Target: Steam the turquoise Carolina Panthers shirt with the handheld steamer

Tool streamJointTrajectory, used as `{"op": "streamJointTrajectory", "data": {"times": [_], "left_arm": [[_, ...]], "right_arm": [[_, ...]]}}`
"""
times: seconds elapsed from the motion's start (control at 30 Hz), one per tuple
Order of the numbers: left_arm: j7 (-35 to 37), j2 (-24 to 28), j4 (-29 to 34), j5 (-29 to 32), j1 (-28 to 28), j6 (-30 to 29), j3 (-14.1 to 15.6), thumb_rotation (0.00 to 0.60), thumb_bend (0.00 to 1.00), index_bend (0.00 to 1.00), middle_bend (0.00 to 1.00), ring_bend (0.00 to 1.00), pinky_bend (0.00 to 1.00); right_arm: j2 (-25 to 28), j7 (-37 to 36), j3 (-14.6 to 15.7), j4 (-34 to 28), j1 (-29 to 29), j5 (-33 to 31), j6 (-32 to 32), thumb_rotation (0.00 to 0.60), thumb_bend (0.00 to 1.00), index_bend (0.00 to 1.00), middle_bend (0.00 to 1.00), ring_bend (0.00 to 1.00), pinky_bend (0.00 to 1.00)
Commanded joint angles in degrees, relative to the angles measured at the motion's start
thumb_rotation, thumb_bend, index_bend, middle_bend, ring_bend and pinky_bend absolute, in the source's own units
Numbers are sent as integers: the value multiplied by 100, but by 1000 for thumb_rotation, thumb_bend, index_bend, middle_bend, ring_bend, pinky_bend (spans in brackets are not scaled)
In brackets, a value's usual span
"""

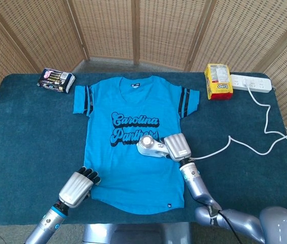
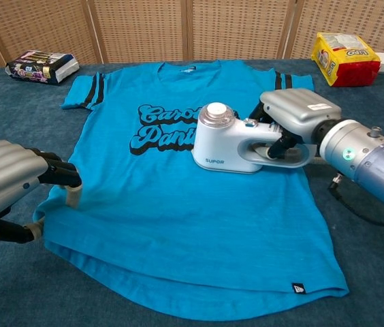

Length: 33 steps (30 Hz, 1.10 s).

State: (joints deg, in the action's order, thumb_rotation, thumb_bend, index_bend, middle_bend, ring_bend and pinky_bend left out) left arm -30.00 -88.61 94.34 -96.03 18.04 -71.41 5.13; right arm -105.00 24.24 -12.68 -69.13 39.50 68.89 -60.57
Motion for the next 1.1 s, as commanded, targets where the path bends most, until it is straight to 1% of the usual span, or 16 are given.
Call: {"op": "streamJointTrajectory", "data": {"times": [0.03, 0.2, 0.4, 0.53, 0.7, 1.03, 1.1], "left_arm": [[-10, -26, 10, -20, 17, 25, 5, 537, 453, 552, 455, 393, 387], [-31, -39, 13, -36, 4, 18, 28, 539, 453, 552, 455, 392, 387], [-13, -11, 12, -43, -18, -25, 31, 540, 453, 553, 455, 392, 388], [-3, 3, 10, -39, -20, -26, 28, 540, 453, 552, 455, 392, 387], [-4, -2, 16, -34, -26, -19, 35, 542, 453, 552, 455, 392, 387], [-35, -5, 16, 7, -41, -14, 19, 541, 452, 552, 455, 392, 388], [-35, -17, 8, 27, -40, 0, 13, 544, 453, 552, 455, 392, 387]], "right_arm": [[225, 16, 214, -373, -225, 74, -161, 600, 342, 693, 754, 810, 741], [505, 153, 424, -909, -410, 100, -232, 600, 340, 693, 753, 810, 740], [610, 219, 584, -1254, -551, 170, -344, 600, 335, 693, 752, 810, 735], [608, 241, 611, -1363, -584, 191, -365, 600, 334, 693, 751, 810, 735], [482, 139, 543, -1154, -527, 158, -253, 600, 333, 693, 751, 810, 731], [143, -273, 371, -382, -364, 365, -206, 600, 333, 693, 751, 809, 729], [70, -383, 273, -202, -301, 356, -172, 600, 333, 693, 751, 809, 729]]}}
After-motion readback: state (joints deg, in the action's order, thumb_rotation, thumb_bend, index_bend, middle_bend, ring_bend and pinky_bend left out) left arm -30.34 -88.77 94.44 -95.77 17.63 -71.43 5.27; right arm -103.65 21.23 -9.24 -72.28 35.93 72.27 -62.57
